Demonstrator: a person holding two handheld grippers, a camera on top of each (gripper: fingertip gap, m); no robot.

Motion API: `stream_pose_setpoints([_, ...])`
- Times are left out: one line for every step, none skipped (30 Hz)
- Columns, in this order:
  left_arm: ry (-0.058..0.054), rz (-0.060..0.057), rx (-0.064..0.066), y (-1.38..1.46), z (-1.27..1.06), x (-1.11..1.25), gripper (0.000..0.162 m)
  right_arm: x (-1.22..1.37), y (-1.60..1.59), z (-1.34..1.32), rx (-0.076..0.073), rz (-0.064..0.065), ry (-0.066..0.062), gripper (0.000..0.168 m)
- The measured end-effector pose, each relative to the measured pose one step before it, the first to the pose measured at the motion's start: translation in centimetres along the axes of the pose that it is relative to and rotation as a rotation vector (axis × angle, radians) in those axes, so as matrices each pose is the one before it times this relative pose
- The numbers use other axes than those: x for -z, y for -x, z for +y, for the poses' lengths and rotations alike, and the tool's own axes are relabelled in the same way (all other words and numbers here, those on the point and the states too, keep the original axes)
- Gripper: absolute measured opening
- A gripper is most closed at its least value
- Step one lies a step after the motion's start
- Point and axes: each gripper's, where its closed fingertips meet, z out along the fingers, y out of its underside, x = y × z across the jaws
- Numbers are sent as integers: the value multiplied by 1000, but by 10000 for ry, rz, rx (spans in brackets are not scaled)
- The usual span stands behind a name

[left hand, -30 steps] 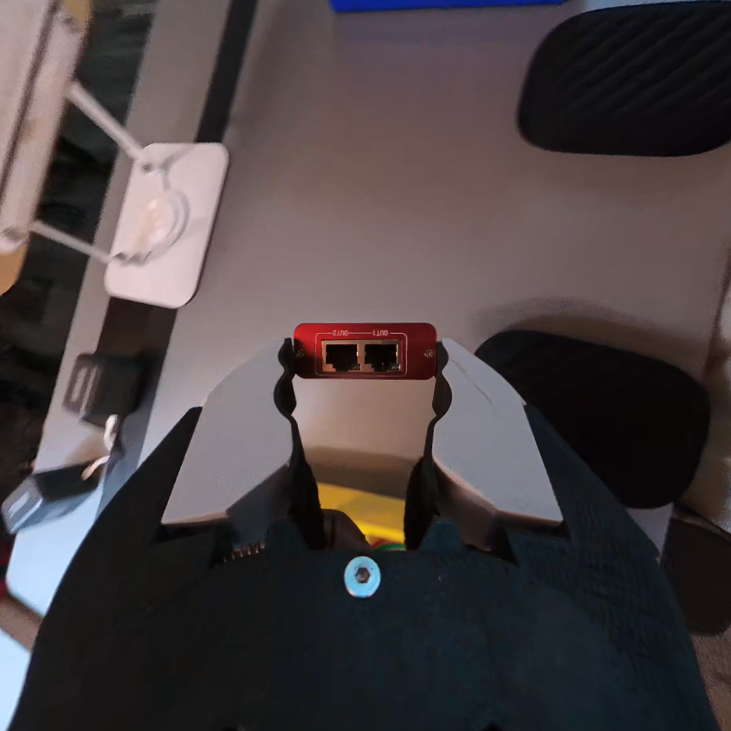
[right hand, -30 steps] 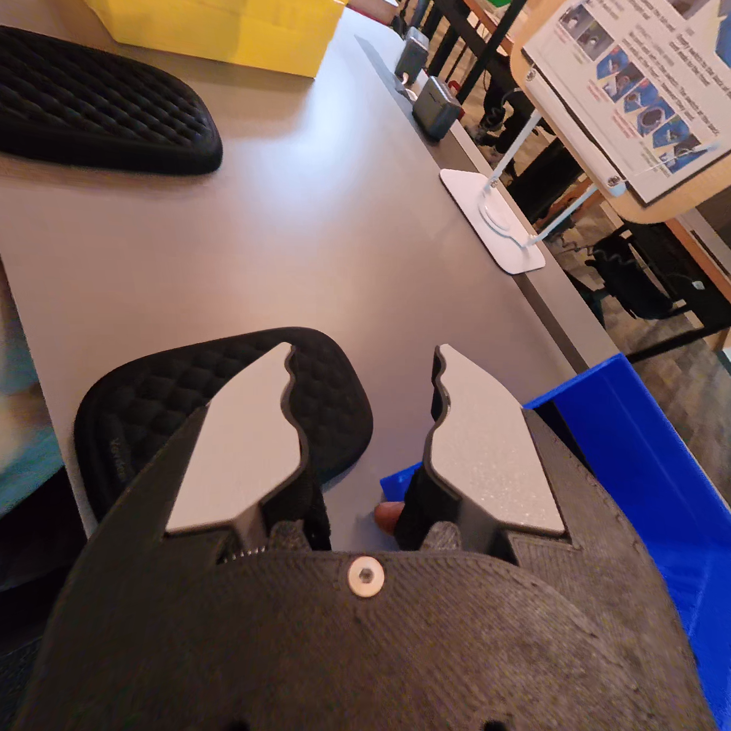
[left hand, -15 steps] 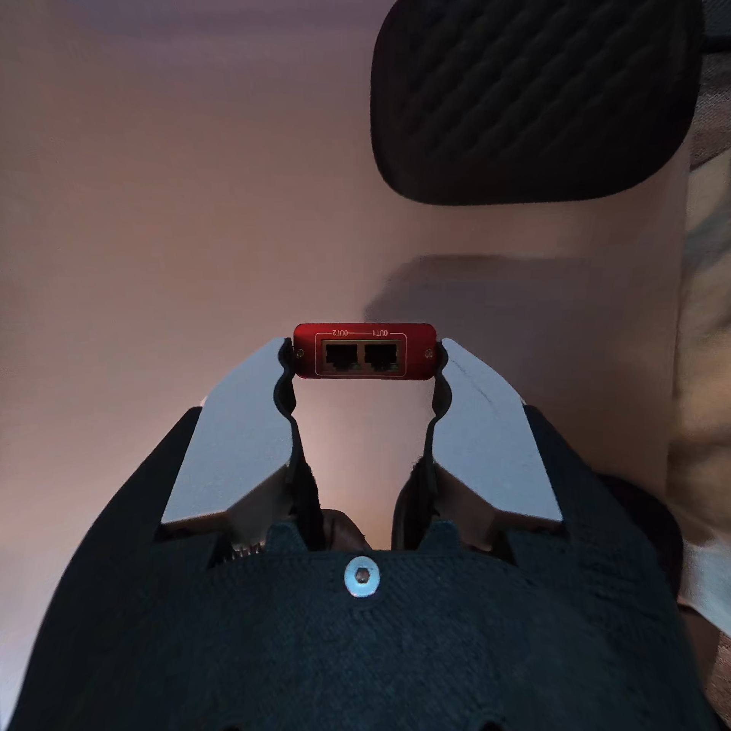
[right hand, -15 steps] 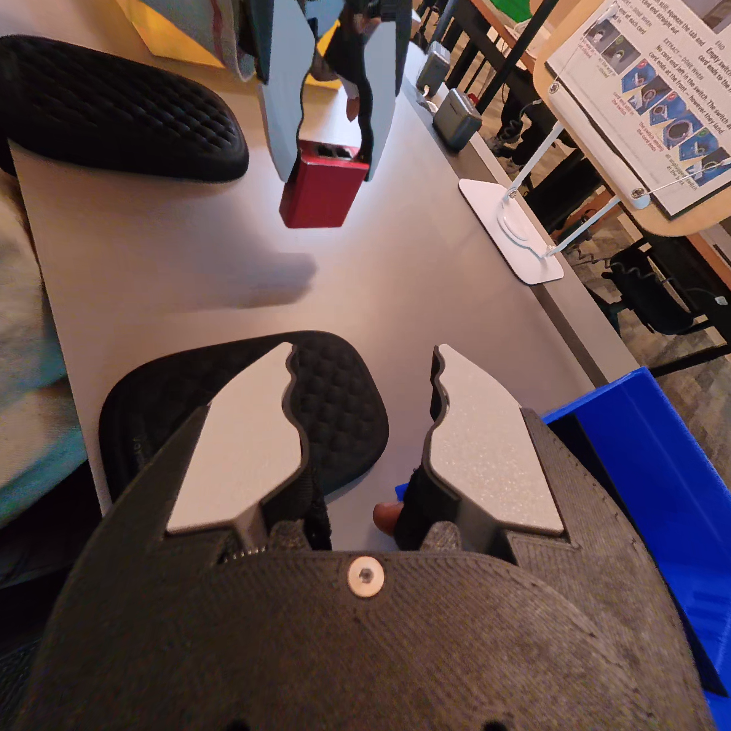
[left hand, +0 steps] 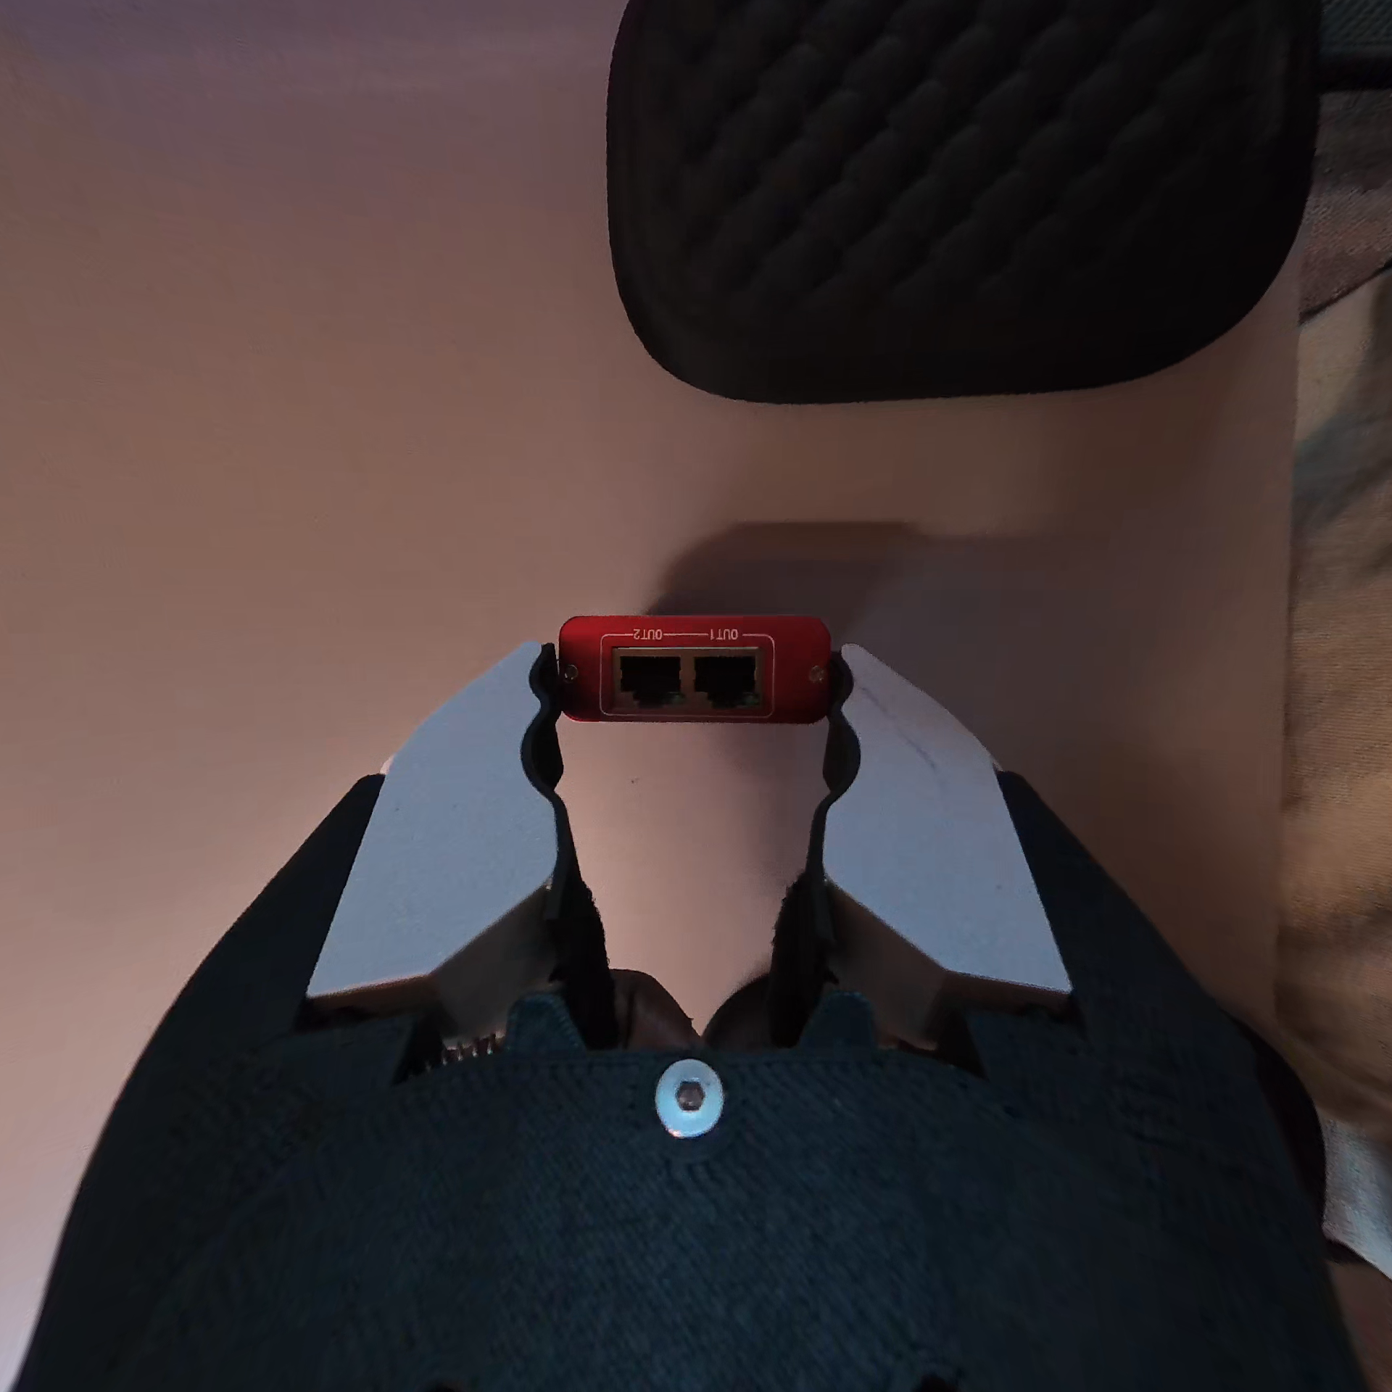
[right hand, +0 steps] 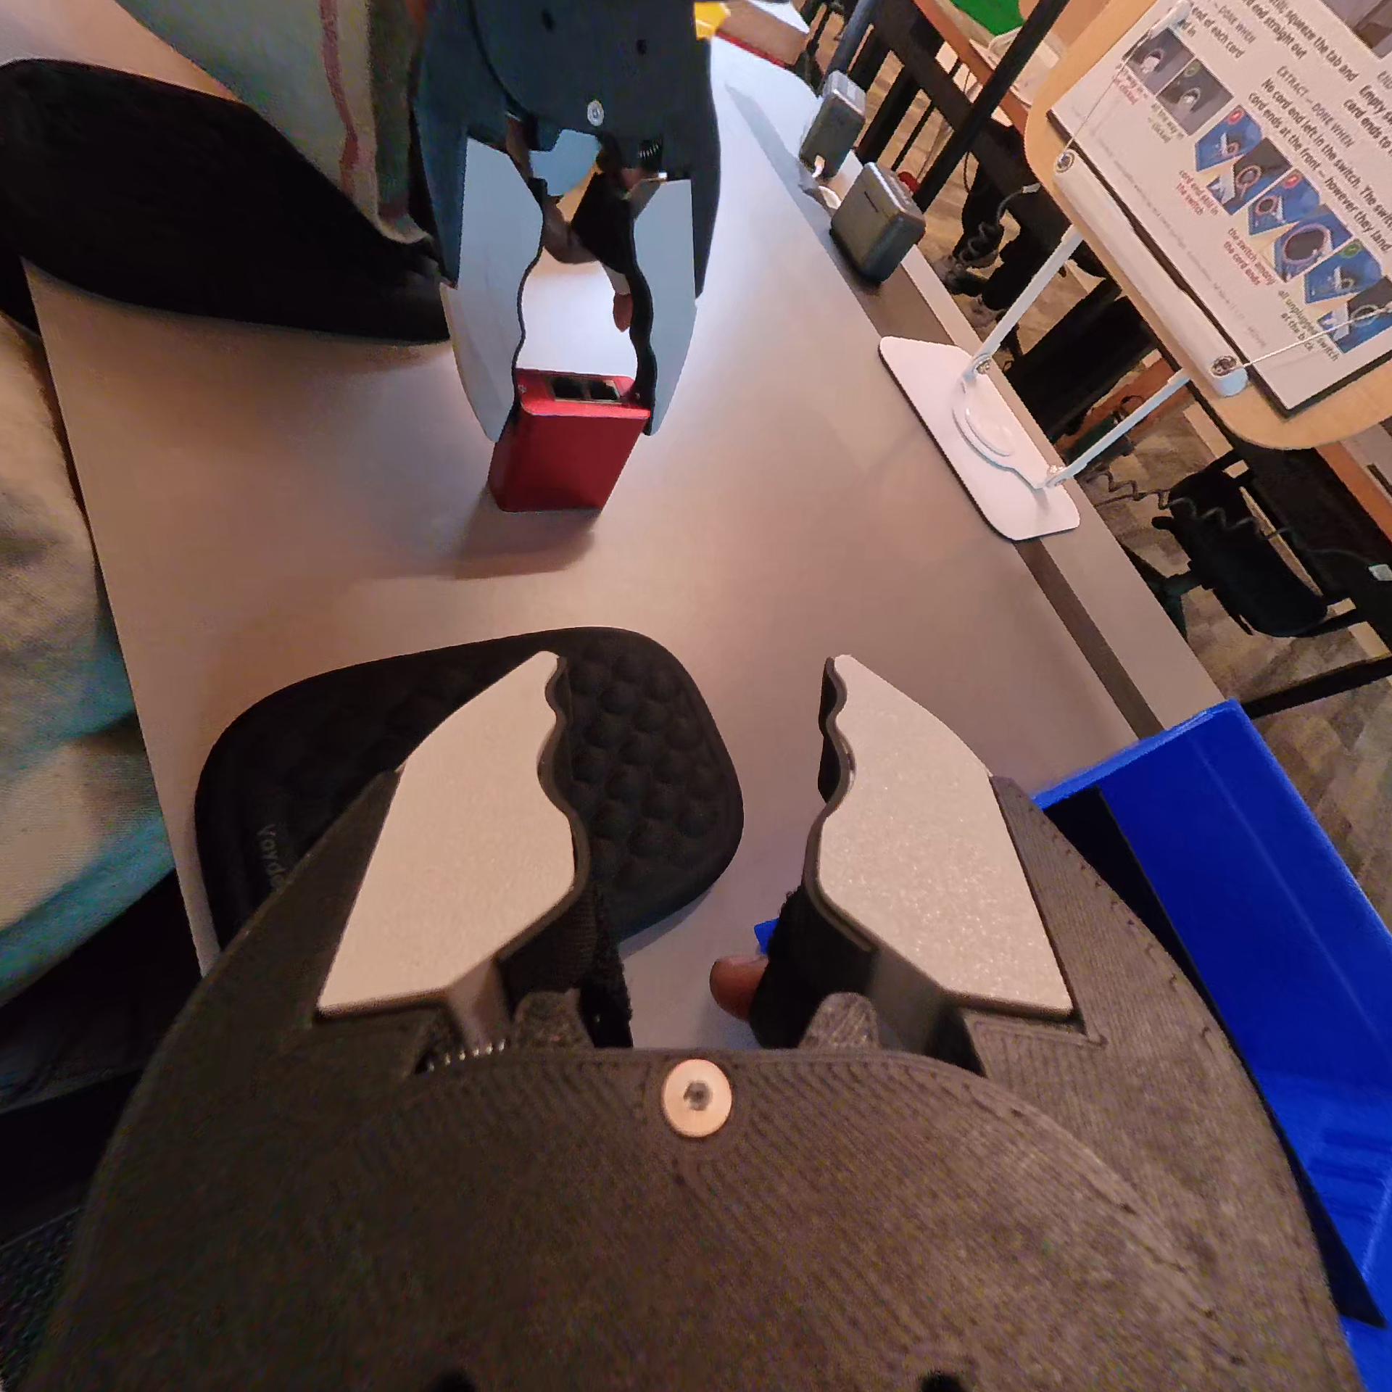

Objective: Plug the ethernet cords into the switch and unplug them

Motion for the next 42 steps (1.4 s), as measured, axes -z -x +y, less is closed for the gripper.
stream_pose_setpoints([-59, 29, 46, -82, 66, 4, 68, -16, -6, 23, 1, -4, 29, 65])
stream_pose_setpoints([-71, -31, 46, -9, 11, 9, 68, -23, 1, 10, -8, -11, 15, 65])
stream_pose_setpoints([-50, -31, 40, 9, 5, 5, 68, -43, -4, -15, -14, -20, 1, 65])
stream_pose_setpoints([-49, -14, 48, 6, -2, 22, 68, -54, 15, -17, -6, -24, -10, 65])
stream_pose_setpoints([-161, 50, 134, -75, -155, 87, 77, -87, 35, -4, -6, -25, -6, 65])
stream_pose_setpoints([-271, 70, 138, -107, -294, 289, 81, -85, 33, 26, -17, -24, 21, 65])
stream_pose_setpoints([-378, -55, 138, 32, -451, 564, 84, -77, 61, 53, -13, -27, 49, 65])
stream_pose_setpoints([-473, -213, 143, 200, -571, 875, 85, -53, 59, 87, -2, -16, 71, 65])
stream_pose_setpoints([-560, -287, 169, 262, -667, 1188, 85, -9, 18, 96, 0, 7, 75, 65])
stream_pose_setpoints([-560, -378, 228, 374, -625, 1452, 85, 7, -20, 69, -5, 23, 50, 65])
stream_pose_setpoints([-545, -505, 276, 558, -547, 1711, 85, 28, -46, 23, -20, 16, 11, 65])
stream_pose_setpoints([-585, -569, 307, 693, -498, 1934, 83, 15, -55, 14, -31, 8, -6, 65])
stream_pose_setpoints([-551, -544, 361, 751, -329, 2063, 80, -5, -25, -8, -25, -4, -21, 65])
stream_pose_setpoints([-395, -527, 402, 836, -7, 2113, 78, -48, -3, -30, -17, -19, -41, 65])
stream_pose_setpoints([-267, -650, 411, 1123, 273, 2136, 76, -97, 41, -52, -17, -35, -46, 65])
stream_pose_setpoints([-192, -765, 362, 1428, 493, 2118, 74, -145, 55, -57, -11, -46, -46, 65])
stream_pose_setpoints([-17, -740, 310, 1543, 813, 2048, 71, -198, 96, -73, -3, -61, -41, 65])
stream_pose_setpoints([114, -667, 294, 1598, 1047, 1897, 69, -232, 126, -67, 2, -82, -22, 65])
stream_pose_setpoints([198, -581, 276, 1591, 1217, 1704, 66, -279, 148, -56, 11, -95, 1, 65])
stream_pose_setpoints([298, -476, 275, 1533, 1407, 1436, 65, -309, 164, -53, 24, -94, 12, 65])
stream_pose_setpoints([382, -508, 279, 1614, 1522, 1192, 63, -321, 157, -92, 31, -93, -7, 65])
stream_pose_setpoints([379, -644, 264, 1762, 1553, 968, 60, -340, 171, -130, 17, -111, -33, 65])
stream_pose_setpoints([497, -455, 179, 1437, 1718, 753, 58, -339, 165, -102, -11, -120, -21, 66])
stream_pose_setpoints([662, -102, 176, 825, 1930, 509, 58, -287, 99, -47, -16, -81, 9, 66])
stream_pose_setpoints([711, 38, 164, 500, 1977, 275, 58, -252, 51, -21, 1, -42, 24, 66])
stream_pose_setpoints([646, -95, 60, 554, 1896, 63, 57, -188, 41, -13, 8, -30, 23, 66])
stream_pose_setpoints([539, -156, -25, 578, 1734, -107, 55, -150, 43, -15, 1, -33, 19, 66])
stream_pose_setpoints([501, -114, 8, 482, 1597, -222, 52, -103, 44, -13, -1, -33, 17, 66])
stream_pose_setpoints([400, -93, 108, 386, 1315, -257, 48, -61, 31, -24, 12, -21, 26, 66])
stream_pose_setpoints([228, 94, 92, 8, 938, -296, 44, -21, 37, -15, 24, -12, 36, 66])
stream_pose_setpoints([131, 293, 26, -324, 670, -318, 42, 19, 39, -24, 27, -4, 33, 66])
stream_pose_setpoints([115, 238, -2, -233, 550, -360, 41, 37, 33, -28, 21, 6, 15, 66])
stream_pose_setpoints([71, 9, 48, 133, 365, -379, 37, 51, 27, -44, 10, 11, -4, 66])
stream_pose_setpoints([-93, 88, 115, 65, 47, -261, 31, 41, 31, -36, 2, 5, -6, 66])
stream_pose_setpoints([-35, 86, 68, 59, 76, -158, 17, 23, 22, 8, 1, 12, 14, 66])
stream_pose_setpoints([-45, 200, 4, -169, -2, -25, 10, 21, 14, 33, 6, 20, 34, 66])
stream_pose_setpoints([-228, 138, 11, -213, -321, 103, 8, 15, 7, 33, 9, 25, 40, 66])
stream_pose_setpoints([-295, -31, -71, -33, -460, 236, 8, 9, 15, 40, 11, 21, 40, 66])
stream_pose_setpoints([-280, -66, -63, -3, -488, 344, 7, 15, 22, 0, 13, 6, 26, 66])
stream_pose_setpoints([-284, -165, -31, 151, -524, 439, 6, 23, 27, -27, 13, 1, 3, 66])
stream_pose_setpoints([-345, -178, -12, 193, -651, 524, 6, 25, -8, -63, 13, 4, -14, 65])
stream_pose_setpoints([-430, -111, -24, 70, -794, 570, 6, 24, -28, -66, 13, 8, -26, 65])
